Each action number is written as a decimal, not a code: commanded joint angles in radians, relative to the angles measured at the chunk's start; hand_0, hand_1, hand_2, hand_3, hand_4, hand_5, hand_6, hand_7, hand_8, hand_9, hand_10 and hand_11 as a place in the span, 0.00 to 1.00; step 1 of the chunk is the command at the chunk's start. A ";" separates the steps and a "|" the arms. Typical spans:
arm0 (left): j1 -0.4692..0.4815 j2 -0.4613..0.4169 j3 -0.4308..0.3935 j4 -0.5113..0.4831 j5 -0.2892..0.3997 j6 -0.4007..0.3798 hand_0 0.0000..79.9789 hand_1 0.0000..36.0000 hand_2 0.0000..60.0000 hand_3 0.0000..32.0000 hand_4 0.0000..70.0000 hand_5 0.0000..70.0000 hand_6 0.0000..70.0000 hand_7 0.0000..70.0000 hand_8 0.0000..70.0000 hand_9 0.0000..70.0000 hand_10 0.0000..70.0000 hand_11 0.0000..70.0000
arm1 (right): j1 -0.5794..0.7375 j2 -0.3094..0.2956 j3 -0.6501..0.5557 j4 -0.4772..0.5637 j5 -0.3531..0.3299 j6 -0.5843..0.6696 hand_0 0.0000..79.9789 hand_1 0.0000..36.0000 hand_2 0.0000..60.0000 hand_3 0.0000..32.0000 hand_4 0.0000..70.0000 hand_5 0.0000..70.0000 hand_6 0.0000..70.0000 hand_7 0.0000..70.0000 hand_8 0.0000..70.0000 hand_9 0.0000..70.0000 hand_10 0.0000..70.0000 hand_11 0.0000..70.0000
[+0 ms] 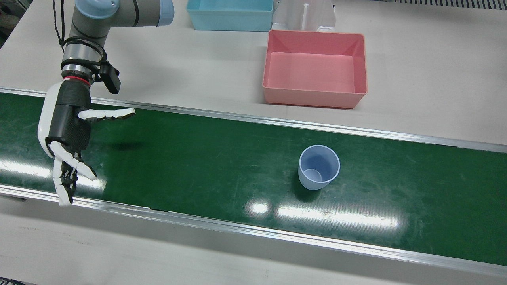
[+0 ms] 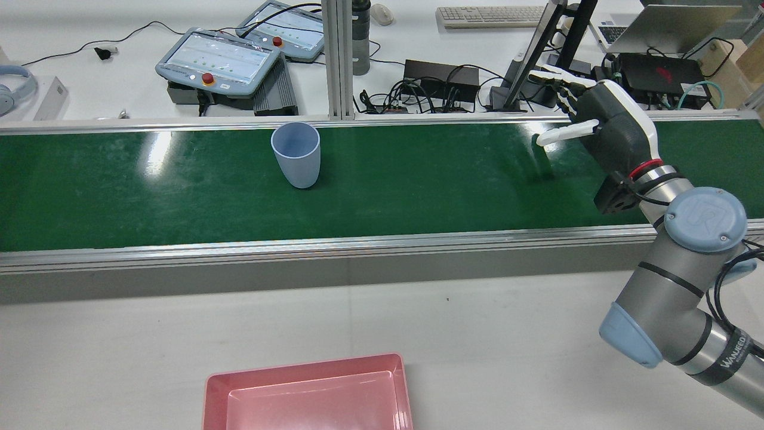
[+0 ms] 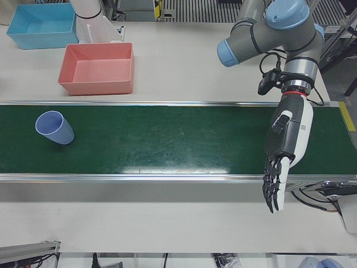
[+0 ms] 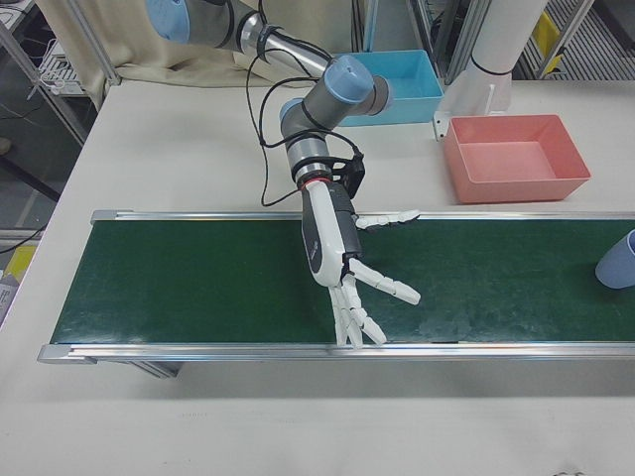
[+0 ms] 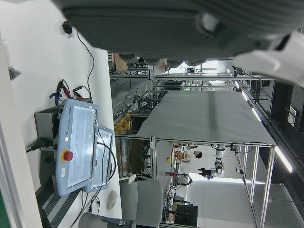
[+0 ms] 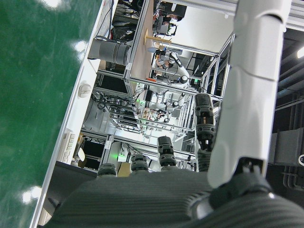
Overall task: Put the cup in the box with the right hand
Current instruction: 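Lower the right hand toward the belt ahead of the approaching cup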
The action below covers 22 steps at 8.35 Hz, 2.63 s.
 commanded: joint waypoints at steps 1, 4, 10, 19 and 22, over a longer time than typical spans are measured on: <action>0.000 0.000 0.000 0.000 0.000 0.000 0.00 0.00 0.00 0.00 0.00 0.00 0.00 0.00 0.00 0.00 0.00 0.00 | 0.000 0.000 0.000 0.000 0.000 0.000 0.80 0.33 0.00 0.00 0.32 0.09 0.08 0.26 0.03 0.10 0.01 0.04; 0.000 0.000 0.000 0.000 0.000 0.000 0.00 0.00 0.00 0.00 0.00 0.00 0.00 0.00 0.00 0.00 0.00 0.00 | 0.000 0.000 0.000 0.000 0.000 0.000 0.81 0.31 0.00 0.00 0.34 0.09 0.08 0.26 0.03 0.10 0.01 0.04; 0.000 0.000 0.000 0.000 0.000 0.000 0.00 0.00 0.00 0.00 0.00 0.00 0.00 0.00 0.00 0.00 0.00 0.00 | 0.000 0.000 0.000 0.000 0.000 0.000 0.80 0.33 0.00 0.00 0.32 0.09 0.08 0.26 0.03 0.10 0.01 0.04; 0.000 0.000 0.000 0.000 0.000 0.000 0.00 0.00 0.00 0.00 0.00 0.00 0.00 0.00 0.00 0.00 0.00 0.00 | 0.000 -0.004 0.020 -0.002 0.003 -0.182 0.77 0.42 0.00 0.00 0.24 0.09 0.09 0.27 0.03 0.10 0.01 0.05; 0.000 0.000 0.000 0.002 0.000 0.000 0.00 0.00 0.00 0.00 0.00 0.00 0.00 0.00 0.00 0.00 0.00 0.00 | 0.002 -0.012 0.014 0.018 0.032 -0.216 0.77 0.39 0.00 0.00 0.18 0.10 0.08 0.22 0.05 0.12 0.04 0.09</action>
